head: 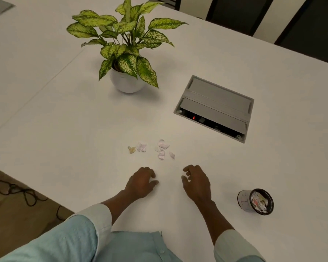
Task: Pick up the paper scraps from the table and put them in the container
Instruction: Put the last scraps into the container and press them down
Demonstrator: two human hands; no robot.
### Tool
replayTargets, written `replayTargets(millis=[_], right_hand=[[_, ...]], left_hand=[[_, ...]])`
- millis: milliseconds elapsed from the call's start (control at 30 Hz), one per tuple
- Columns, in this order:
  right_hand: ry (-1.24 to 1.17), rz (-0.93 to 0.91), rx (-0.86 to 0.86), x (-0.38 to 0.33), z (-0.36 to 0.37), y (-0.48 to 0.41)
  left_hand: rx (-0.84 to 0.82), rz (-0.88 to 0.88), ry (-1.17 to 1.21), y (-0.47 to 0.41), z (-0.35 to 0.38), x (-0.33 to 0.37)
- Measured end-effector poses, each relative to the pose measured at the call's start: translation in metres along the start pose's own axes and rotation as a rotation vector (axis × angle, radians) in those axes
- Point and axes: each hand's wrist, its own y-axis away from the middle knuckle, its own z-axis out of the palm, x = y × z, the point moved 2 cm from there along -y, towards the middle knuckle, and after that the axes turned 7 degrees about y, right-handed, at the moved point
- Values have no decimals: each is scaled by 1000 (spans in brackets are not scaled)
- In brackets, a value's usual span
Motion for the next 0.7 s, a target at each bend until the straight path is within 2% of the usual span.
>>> replayTargets(millis=[133, 300, 700], right_hand=[[154, -96, -162, -23, 16, -24], [238, -186, -226, -50, 28, -64], [466, -283, -242, -89, 55, -115]], left_hand=[[147, -120, 4, -16, -30, -17], [251, -294, -23, -37, -56, -35], [220, -244, -19, -84, -44, -24]])
